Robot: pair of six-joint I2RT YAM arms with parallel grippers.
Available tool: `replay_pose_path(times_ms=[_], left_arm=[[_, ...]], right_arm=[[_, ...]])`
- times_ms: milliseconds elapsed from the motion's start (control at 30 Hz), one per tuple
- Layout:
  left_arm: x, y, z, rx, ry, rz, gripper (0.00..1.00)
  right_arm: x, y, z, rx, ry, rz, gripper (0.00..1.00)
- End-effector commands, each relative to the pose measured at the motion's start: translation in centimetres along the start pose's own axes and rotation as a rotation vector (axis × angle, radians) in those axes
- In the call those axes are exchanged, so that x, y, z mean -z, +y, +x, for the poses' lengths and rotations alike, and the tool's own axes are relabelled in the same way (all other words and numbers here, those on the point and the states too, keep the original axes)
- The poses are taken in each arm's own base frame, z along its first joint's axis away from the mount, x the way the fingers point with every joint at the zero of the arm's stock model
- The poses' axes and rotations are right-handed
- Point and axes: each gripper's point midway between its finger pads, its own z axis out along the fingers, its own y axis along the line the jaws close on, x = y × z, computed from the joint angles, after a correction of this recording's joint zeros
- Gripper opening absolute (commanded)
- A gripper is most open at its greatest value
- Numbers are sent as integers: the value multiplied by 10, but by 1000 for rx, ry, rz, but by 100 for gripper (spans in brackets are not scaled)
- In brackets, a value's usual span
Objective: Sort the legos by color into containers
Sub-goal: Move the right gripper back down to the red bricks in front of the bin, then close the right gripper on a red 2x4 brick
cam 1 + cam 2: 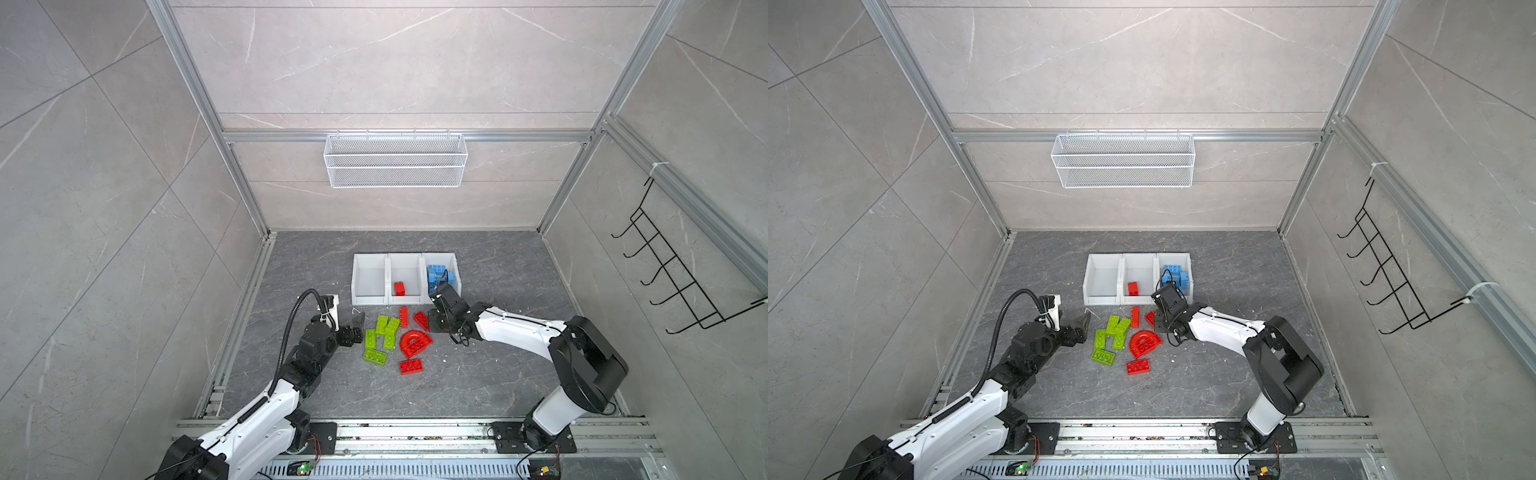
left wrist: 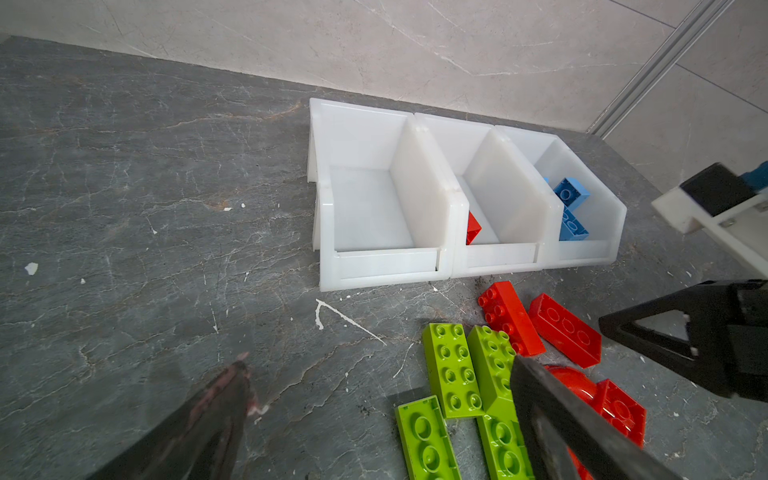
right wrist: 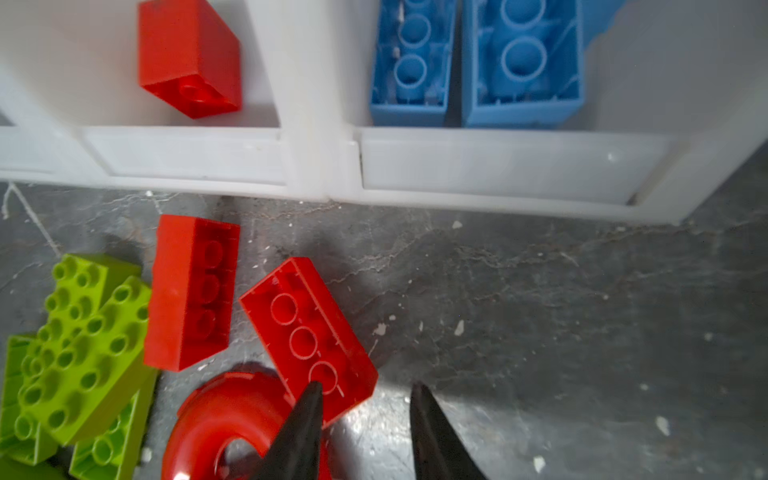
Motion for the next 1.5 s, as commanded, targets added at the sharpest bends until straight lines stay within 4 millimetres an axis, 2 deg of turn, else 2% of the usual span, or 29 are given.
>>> replay_pose_path(times_ms=[0,233,433,700,1233,1467], left_arm=[[0,-6,-23,-13,-57,14,100],[-1,-5,-22,-14,-52,8,100],[-4,-6,-19,-14,-40,13,100],[-5,-6,-19,-10,-37,13,100],[-5,-6,-19,-5,-36,11,100],[-4,-4,-19,-9,-38,-1,100]], right_arm=[[9,14,-12,25,-59,-66,48],[-13,19,-4,153,3,-45,60],[-26,21,-2,220,31,-35,61],[-41,28,1,223,62,-46,61],[-55,17,10,207,102,26,50],[-55,16,10,210,101,33,46]])
